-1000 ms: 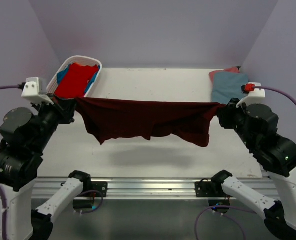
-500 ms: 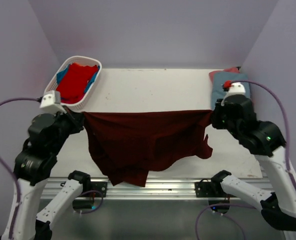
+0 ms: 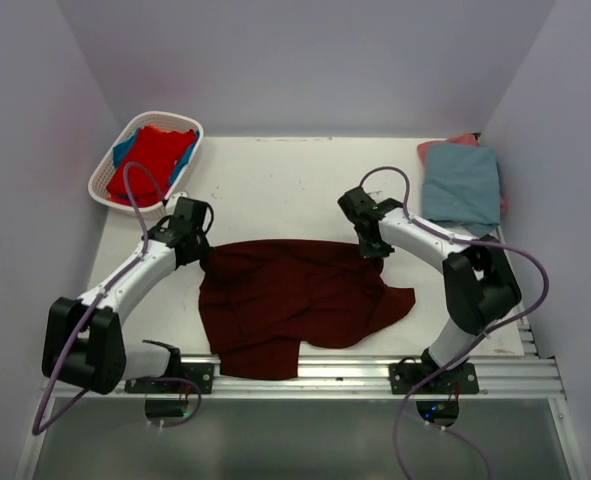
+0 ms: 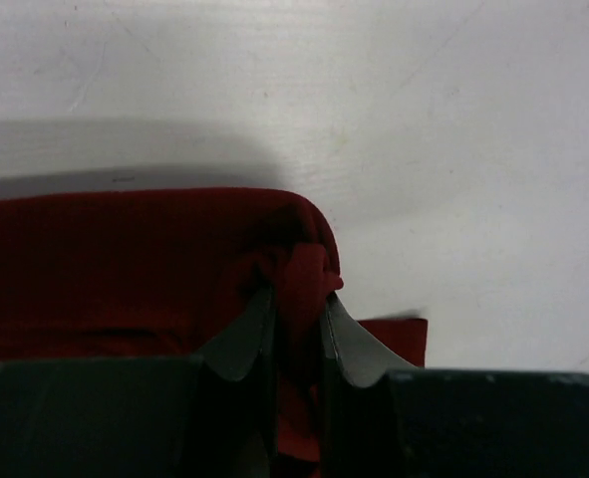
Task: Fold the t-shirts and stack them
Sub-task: Flatten out the tshirt
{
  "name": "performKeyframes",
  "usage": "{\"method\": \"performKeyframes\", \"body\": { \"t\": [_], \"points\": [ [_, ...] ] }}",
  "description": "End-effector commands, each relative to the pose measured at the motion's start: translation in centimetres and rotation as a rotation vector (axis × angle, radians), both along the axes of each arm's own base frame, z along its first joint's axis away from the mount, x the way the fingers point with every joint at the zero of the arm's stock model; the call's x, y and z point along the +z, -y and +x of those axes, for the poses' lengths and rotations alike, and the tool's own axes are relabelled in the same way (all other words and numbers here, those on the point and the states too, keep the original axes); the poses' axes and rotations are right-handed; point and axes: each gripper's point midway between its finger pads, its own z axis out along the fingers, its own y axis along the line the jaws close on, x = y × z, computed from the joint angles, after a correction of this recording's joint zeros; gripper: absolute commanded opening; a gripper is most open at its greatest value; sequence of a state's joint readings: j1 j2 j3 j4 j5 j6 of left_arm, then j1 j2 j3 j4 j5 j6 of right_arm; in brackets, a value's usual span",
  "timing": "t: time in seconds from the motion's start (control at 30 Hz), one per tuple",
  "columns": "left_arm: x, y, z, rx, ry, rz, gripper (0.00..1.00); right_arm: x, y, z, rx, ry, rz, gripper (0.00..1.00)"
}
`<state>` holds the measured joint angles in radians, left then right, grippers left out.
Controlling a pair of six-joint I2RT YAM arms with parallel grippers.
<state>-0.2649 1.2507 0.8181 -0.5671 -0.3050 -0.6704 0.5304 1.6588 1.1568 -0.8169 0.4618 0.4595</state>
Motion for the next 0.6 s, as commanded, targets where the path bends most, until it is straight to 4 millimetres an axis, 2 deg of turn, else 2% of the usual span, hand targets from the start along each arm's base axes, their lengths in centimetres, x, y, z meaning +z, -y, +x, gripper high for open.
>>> {"method": "performKeyframes", "body": {
  "t": [0.0, 0.13, 0.17, 0.2, 0.23, 0.27, 0.3, 0.33, 0.37, 0.4, 0.43, 0.47, 0.5, 0.53, 0.57],
  "points": [
    [1.5, -0.9, 5.5, 0.068, 0.155, 0.040, 0.00, 0.6, -1.3, 4.2, -0.049, 0.141, 0.039, 0.00],
    [2.0, -1.0, 8.0, 0.050, 0.208, 0.067, 0.00, 0.5, -0.8, 5.2, -0.073, 0.167, 0.002, 0.00],
    [2.6, -0.5, 8.8, 0.016, 0.234, 0.055, 0.00, 0.8, -0.4, 5.4, -0.081, 0.180, -0.014, 0.00],
    [2.8, 0.0, 9.1, -0.011, 0.241, 0.038, 0.03, 1.1, -0.2, 5.5, -0.086, 0.187, -0.023, 0.00],
    [3.1, 0.6, 9.2, -0.044, 0.246, 0.021, 0.13, 1.7, 0.0, 5.6, -0.092, 0.204, -0.025, 0.00],
    [3.1, 1.7, 8.9, -0.088, 0.233, -0.024, 0.39, 2.1, 0.4, 5.6, -0.102, 0.216, -0.038, 0.08],
    [3.9, 2.3, 8.6, -0.113, 0.245, -0.051, 0.54, 2.4, 0.5, 5.6, -0.099, 0.222, -0.032, 0.19],
    [4.3, 3.0, 8.2, -0.140, 0.242, -0.069, 0.72, 3.2, 0.5, 5.7, -0.094, 0.240, -0.017, 0.38],
    [4.1, 3.3, 7.0, -0.157, 0.208, -0.064, 0.77, 3.5, 0.3, 5.6, -0.084, 0.246, -0.006, 0.59],
    [5.5, 3.5, 6.2, -0.165, 0.231, -0.055, 0.89, 3.9, 0.4, 5.6, -0.078, 0.251, -0.004, 0.74],
    [5.8, 5.1, 5.0, -0.203, 0.228, -0.047, 0.97, 4.2, 0.4, 5.6, -0.078, 0.259, -0.002, 0.83],
    [5.5, 5.3, 3.3, -0.209, 0.184, -0.030, 1.00, 4.7, 0.5, 5.5, -0.077, 0.269, 0.002, 0.87],
    [6.4, 6.2, 2.2, -0.239, 0.201, -0.068, 1.00, 5.0, 0.3, 5.5, -0.071, 0.269, 0.014, 0.88],
    [6.3, 7.7, 1.0, -0.277, 0.195, -0.119, 1.00, 5.0, 0.3, 5.5, -0.069, 0.269, 0.019, 0.88],
    [5.1, 8.8, -0.8, -0.316, 0.152, -0.177, 1.00, 5.2, 0.2, 5.5, -0.071, 0.275, 0.023, 0.88]
  ]
}}
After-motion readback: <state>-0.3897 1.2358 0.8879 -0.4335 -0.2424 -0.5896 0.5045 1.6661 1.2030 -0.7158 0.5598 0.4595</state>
